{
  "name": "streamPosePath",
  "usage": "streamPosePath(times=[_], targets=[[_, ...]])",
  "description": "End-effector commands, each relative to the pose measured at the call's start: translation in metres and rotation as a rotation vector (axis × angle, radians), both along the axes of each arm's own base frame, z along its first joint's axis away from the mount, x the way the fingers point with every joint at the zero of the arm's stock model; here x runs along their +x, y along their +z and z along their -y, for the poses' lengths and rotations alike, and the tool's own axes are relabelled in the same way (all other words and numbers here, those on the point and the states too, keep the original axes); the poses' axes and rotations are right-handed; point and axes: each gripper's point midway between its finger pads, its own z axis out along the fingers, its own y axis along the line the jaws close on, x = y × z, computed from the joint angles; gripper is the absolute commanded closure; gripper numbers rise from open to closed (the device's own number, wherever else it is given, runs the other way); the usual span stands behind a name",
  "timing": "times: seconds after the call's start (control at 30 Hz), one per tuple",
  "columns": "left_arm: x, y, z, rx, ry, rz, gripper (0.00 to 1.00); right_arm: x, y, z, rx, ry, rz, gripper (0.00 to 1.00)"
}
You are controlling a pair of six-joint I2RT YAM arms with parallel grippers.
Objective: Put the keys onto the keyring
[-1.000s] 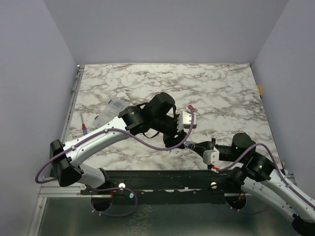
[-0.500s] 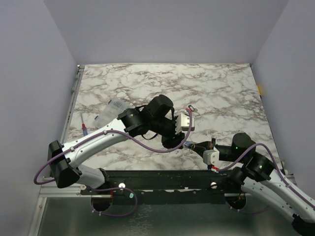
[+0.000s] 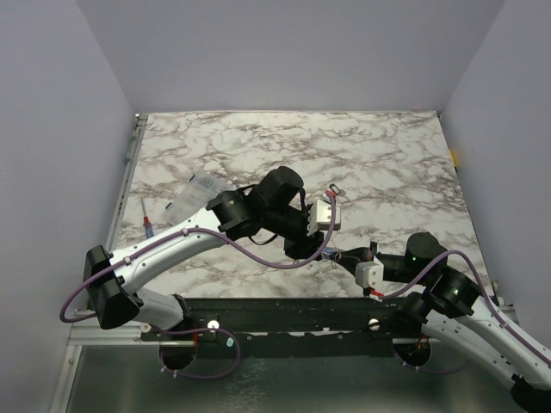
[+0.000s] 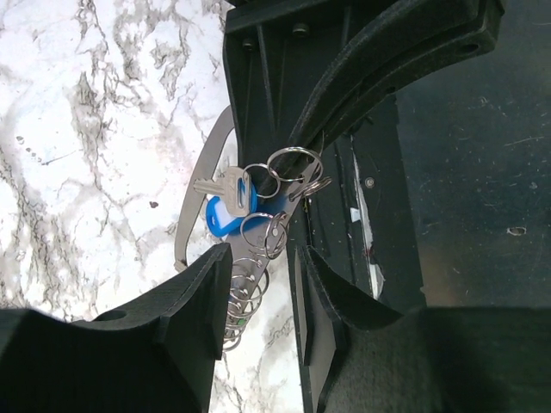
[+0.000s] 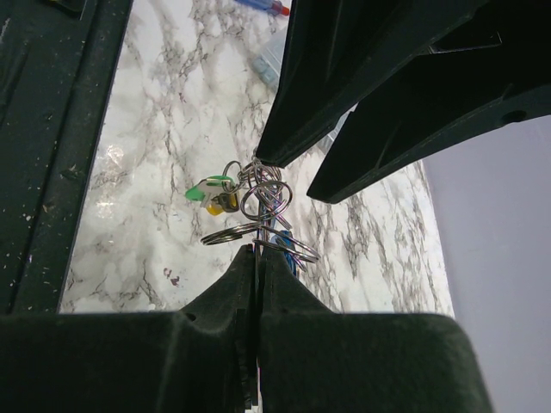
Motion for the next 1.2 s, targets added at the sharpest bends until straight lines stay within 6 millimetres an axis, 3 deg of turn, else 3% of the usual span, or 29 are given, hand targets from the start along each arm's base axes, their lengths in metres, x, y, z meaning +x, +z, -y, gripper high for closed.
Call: streamPosePath(times=[0.0,0.43,0.8,0.93,1.03,1.17], targets=[[-0.0086,-0.0047,0.0027,-0.012,-0.051,-0.017,0.59,-0.0027,0.0097,-0.0033,0.034,0.018,0.016,0.99],[-0.0131,-0.0100,0.0081,-0.007,-0.064,-0.014,0.60,-0.0025,0.0098,-0.0038,0.035,0.020,0.015,0.99],[-0.0087,-0.0129,0.0081,0.006,-0.036,0.005,0.69,-0.0031,0.0104,-0.0034,0.037,0.020,0.016,0.99],[-0.0078,-0.0136,0.0076,0.010,-0.028,0.006,0.79,-0.0032,0.0110,-0.0033,0.039,0.019,0.015,0.99],[-0.0082,-0.0140,0.0078,0.010,-0.030,0.002,0.98,-0.0032,0.0113,-0.0033,0.039,0.019,0.016,0.99],[-0.0086,-0.0112,0.0083,0.004,-0.027,0.002,1.00,-0.0032,0.0106,-0.0031,0.040,0.018,0.014,0.99]])
